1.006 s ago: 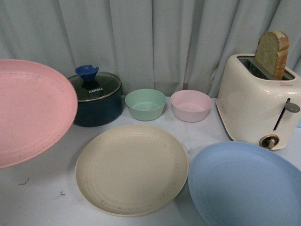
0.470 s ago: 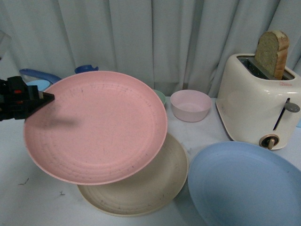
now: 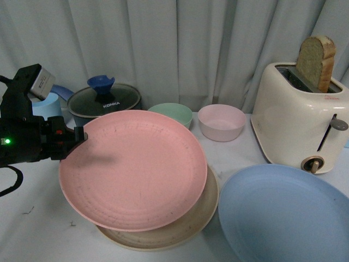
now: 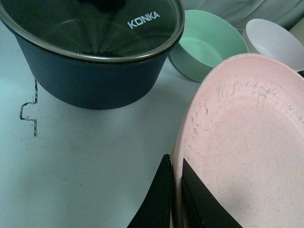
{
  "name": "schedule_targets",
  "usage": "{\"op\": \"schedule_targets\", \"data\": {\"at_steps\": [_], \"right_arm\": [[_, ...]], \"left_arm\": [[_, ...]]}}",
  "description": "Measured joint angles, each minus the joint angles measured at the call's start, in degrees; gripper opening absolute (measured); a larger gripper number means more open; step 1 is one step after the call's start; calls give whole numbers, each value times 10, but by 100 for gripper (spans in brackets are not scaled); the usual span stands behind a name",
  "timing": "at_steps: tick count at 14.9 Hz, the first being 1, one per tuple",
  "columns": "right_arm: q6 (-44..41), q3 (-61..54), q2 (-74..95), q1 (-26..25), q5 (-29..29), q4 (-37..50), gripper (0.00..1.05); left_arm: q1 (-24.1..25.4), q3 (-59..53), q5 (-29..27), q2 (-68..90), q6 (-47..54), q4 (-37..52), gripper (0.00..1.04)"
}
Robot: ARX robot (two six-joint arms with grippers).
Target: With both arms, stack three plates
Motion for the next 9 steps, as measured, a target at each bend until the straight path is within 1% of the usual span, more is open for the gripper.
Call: {"op": "schedule_targets", "data": {"at_steps": [5, 9], "right_arm": [[0, 0, 0, 0, 0, 0, 98], [0, 0, 0, 0, 0, 0, 98]], "left_arm": [[-24, 3, -11, 32, -5, 15, 3], [-29, 13, -29, 54, -7, 20, 3]]}}
